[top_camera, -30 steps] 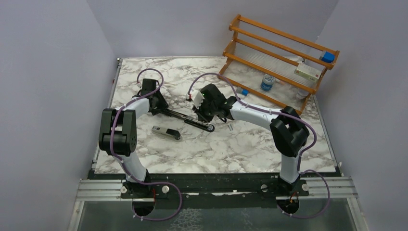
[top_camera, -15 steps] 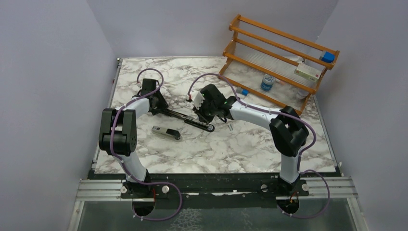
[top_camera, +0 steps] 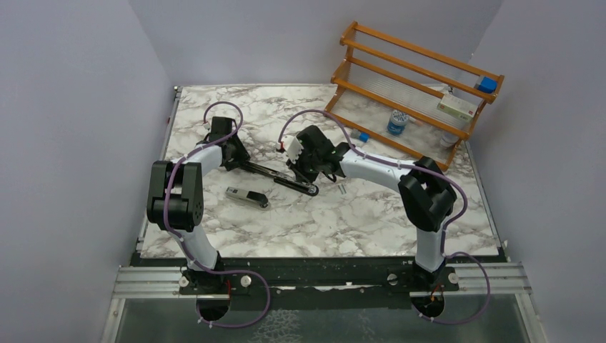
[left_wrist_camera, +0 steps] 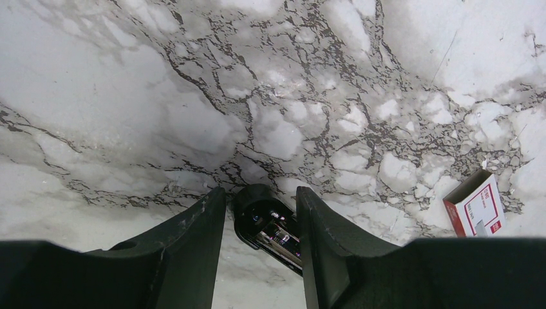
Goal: Load the staples into the stapler
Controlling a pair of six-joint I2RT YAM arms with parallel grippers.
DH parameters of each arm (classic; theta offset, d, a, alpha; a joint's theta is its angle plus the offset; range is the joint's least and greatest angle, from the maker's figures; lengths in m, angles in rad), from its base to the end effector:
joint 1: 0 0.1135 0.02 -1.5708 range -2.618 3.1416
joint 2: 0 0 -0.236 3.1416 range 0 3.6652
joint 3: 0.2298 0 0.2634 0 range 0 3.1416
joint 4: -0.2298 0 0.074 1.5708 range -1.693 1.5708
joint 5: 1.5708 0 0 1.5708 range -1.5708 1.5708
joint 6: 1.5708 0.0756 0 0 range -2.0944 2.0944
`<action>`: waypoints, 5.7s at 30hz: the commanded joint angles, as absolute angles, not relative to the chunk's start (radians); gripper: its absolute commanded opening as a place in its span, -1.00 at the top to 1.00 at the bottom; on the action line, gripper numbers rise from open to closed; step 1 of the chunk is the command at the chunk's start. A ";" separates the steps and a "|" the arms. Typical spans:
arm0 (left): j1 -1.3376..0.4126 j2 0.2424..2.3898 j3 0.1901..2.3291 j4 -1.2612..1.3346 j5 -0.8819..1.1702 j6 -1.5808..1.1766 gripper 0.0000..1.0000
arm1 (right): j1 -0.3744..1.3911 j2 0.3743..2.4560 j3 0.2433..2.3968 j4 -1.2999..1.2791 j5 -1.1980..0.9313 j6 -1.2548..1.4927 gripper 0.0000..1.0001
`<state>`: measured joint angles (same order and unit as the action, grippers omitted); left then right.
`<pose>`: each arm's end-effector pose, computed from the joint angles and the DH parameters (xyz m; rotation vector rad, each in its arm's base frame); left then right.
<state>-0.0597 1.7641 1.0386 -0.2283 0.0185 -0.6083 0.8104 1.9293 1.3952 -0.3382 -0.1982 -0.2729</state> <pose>0.3828 -0.0243 0.0978 -0.6833 2.4562 -0.2886 0.2989 0.3358 0.1421 -1.3541 2.0767 0.4771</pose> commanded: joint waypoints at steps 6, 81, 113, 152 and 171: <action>-0.054 1.781 1.056 -0.225 0.041 -0.598 0.05 | 0.816 1.956 1.436 -0.364 -0.204 -0.291 0.98; -0.054 1.784 1.064 -0.228 0.038 -0.593 0.16 | 0.833 1.916 1.416 -0.375 -0.218 -0.326 0.98; -0.054 1.790 1.068 -0.227 0.043 -0.594 0.17 | 0.852 1.868 1.412 -0.341 -0.177 -0.252 0.98; -0.054 1.793 1.067 -0.227 0.047 -0.594 0.17 | 0.887 1.956 1.460 -0.441 -0.092 -0.262 0.98; -0.054 1.794 1.069 -0.227 0.048 -0.592 0.17 | 0.888 1.980 1.478 -0.465 -0.107 -0.261 0.98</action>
